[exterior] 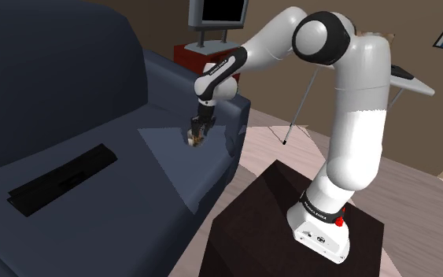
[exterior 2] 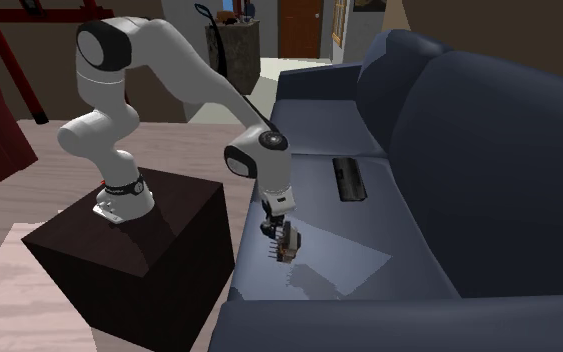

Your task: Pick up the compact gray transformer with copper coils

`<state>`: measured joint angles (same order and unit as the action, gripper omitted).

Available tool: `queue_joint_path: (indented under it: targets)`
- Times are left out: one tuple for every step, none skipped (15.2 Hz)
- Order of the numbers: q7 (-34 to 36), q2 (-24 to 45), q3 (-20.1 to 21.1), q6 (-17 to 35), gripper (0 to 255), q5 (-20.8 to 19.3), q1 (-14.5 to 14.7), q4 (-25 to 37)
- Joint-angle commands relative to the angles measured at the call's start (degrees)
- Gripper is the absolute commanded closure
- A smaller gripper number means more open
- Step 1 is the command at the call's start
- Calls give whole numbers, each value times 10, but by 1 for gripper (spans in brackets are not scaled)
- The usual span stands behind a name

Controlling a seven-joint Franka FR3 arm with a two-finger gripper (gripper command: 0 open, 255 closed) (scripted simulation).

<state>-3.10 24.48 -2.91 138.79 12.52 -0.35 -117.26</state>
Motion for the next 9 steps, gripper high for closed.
queue_joint_path:
  targets:
    - [3,-14,-2,-13,255,-3,1,-1]
    - [4,-20,-3,-19,255,-5,1,0]
    - [6,-25,-3,-25,255,-6,1,0]
    - [7,-31,-4,-31,255,-7,2,1]
    - [9,-36,-5,-37,255,-9,2,1]
    - [10,-42,-5,-43,255,-10,2,2]
    - [12,-47,-6,-50,255,-12,3,3]
    - [12,-48,-6,-51,255,-12,3,3]
    - [12,-48,-6,-51,255,-12,3,3]
